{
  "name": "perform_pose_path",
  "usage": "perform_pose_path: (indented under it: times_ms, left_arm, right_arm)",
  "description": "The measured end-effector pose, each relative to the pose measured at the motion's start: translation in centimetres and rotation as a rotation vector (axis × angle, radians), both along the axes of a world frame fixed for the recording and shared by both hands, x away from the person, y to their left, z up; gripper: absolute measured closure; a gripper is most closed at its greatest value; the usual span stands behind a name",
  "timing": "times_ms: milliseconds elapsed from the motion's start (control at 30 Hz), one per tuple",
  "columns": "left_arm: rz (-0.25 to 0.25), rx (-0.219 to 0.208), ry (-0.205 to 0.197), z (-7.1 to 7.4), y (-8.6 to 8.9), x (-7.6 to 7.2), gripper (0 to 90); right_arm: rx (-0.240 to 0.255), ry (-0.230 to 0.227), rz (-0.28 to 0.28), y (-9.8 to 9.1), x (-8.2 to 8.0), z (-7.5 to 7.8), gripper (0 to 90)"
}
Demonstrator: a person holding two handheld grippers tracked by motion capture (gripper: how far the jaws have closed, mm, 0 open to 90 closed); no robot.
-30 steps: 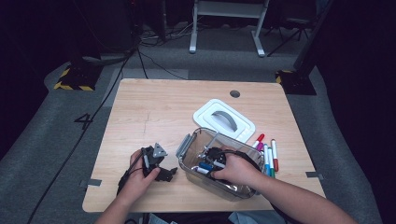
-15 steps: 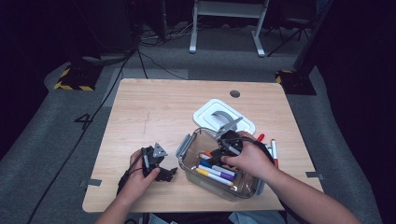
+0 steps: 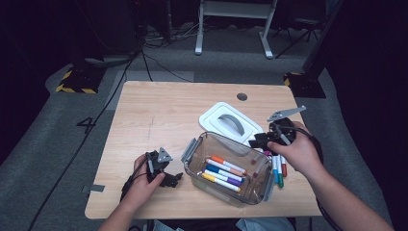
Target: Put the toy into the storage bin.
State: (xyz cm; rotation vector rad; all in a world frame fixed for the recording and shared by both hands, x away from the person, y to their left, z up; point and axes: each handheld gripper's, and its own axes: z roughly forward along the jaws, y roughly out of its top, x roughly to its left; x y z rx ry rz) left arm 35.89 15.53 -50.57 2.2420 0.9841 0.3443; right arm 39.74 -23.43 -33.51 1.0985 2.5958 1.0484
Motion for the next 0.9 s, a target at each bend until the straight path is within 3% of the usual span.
perform_pose_path:
  times_ms: [100, 167, 200, 367, 533, 800, 900]
  left_arm:
    - [-0.003, 0.001, 0.003, 0.0, 0.0, 0.0, 0.0]
    - [-0.002, 0.001, 0.003, 0.0, 0.0, 0.0, 0.0]
    - [-0.002, 0.001, 0.002, 0.0, 0.0, 0.0, 0.0]
    - [-0.001, 0.001, 0.002, 0.0, 0.0, 0.0, 0.0]
    - [0.0, 0.001, 0.001, 0.0, 0.0, 0.0, 0.0]
    - [0.0, 0.001, 0.001, 0.0, 0.0, 0.0, 0.0]
    - [0.0, 0.001, 0.001, 0.0, 0.0, 0.0, 0.0]
  right_arm:
    - [0.004, 0.006, -0.063, -2.2, 0.4, -0.3, 59.8]
    - [0.002, 0.005, -0.078, -2.6, 0.5, -0.3, 59.8]
    - [0.001, 0.002, -0.118, -4.0, 0.9, -0.6, 59.8]
    - [-0.012, 0.02, -0.181, -6.1, 1.5, -1.5, 59.8]
    - [-0.002, 0.079, -0.267, -9.1, 2.6, -4.2, 59.6]
    - [-0.087, 0.143, -0.364, -12.1, 3.3, -8.4, 59.6]
    - [-0.094, 0.176, -0.379, -12.6, 3.5, -9.6, 59.6]
